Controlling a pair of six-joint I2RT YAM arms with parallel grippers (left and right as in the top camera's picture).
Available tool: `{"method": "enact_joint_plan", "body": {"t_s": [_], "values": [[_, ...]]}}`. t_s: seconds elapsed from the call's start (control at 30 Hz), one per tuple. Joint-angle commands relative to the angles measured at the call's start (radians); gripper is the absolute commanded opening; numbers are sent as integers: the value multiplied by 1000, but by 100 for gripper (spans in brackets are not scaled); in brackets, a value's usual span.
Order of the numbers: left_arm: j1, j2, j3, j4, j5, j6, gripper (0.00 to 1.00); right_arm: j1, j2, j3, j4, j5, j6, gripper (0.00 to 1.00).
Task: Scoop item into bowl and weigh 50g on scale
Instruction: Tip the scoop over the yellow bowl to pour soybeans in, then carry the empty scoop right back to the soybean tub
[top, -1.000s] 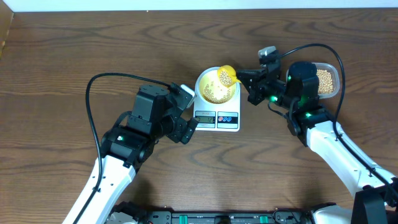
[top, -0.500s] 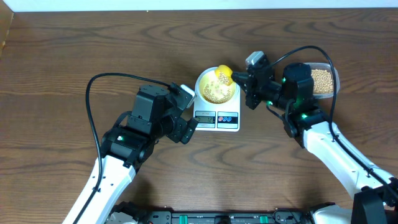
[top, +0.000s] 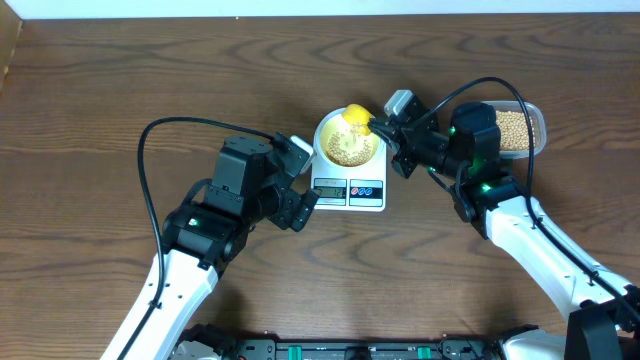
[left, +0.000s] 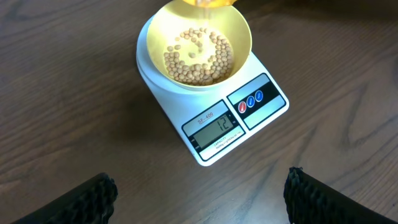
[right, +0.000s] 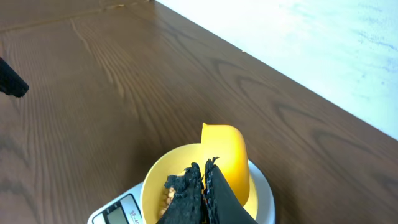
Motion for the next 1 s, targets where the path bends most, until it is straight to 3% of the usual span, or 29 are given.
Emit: {"method": "enact_joint_plan", "body": {"t_s": [0.0,0.33,0.97], "values": [[4,2,-16,3,15,13,88,5,3,0,0,0,-56,1],[4,2,-16,3,15,13,88,3,3,0,4,0,-84,1],[4,2,-16,3,15,13,88,-177,-24,0,5,2,133,1]]}}
